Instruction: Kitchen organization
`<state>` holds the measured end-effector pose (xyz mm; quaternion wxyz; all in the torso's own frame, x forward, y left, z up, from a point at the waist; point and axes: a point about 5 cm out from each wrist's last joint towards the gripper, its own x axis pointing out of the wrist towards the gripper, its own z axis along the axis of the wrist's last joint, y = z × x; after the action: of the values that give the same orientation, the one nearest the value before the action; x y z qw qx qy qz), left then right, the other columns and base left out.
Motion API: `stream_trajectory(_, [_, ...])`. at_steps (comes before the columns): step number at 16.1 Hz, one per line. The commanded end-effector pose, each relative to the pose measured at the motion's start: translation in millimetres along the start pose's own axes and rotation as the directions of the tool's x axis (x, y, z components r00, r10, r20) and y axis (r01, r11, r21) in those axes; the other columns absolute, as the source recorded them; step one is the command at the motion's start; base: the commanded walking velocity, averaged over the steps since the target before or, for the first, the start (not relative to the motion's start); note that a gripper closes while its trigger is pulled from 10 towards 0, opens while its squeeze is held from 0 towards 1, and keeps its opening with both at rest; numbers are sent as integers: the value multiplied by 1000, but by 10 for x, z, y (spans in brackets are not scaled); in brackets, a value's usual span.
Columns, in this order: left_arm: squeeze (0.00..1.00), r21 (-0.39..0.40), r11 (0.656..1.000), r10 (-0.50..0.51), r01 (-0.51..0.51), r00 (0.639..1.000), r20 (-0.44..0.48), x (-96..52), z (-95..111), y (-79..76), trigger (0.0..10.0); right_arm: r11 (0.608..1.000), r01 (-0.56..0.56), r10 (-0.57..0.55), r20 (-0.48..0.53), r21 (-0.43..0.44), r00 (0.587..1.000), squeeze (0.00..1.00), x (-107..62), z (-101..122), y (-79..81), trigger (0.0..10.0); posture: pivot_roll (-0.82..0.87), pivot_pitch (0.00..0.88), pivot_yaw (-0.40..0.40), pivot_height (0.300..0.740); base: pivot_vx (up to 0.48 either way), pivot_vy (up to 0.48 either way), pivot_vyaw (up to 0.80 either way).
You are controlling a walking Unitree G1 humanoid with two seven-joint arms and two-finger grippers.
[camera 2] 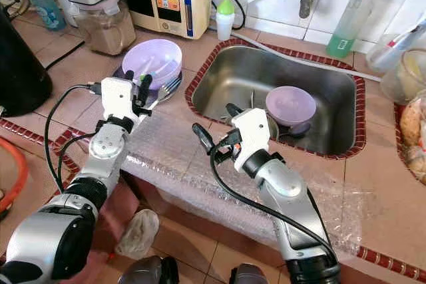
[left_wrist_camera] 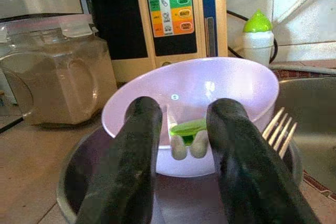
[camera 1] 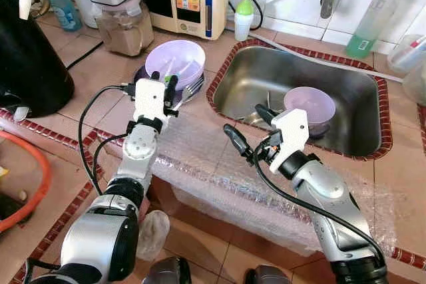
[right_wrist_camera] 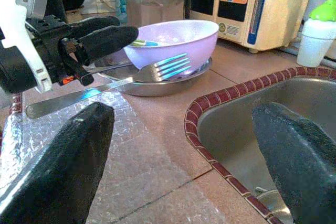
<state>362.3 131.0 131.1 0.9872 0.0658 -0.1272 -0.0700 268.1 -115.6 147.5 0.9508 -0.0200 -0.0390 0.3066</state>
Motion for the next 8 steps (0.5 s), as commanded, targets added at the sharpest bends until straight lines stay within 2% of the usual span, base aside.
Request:
stream_trajectory(1, [0, 2, 1000, 11, -11, 1000, 1, 4, 3, 34, 0, 1000, -5, 5, 6, -7, 1000, 0, 18, 21, -11, 10000, -205, 34, 39, 740, 0, 0, 0])
stream_trajectory(5, [0, 5, 1000, 21, -21, 1000, 20, 2, 26, 59, 0, 1000, -6, 6, 8, -5, 1000, 0, 32, 19, -14, 10000, -199, 32, 40, 740, 0, 0, 0])
stream_trajectory(8, [0, 9, 1000, 26, -27, 997, 71, -5, 96, 103, 0, 1000, -7, 7, 12, -2, 1000, 0, 50, 17, -3, 10000, -194, 30, 40, 740, 0, 0, 0])
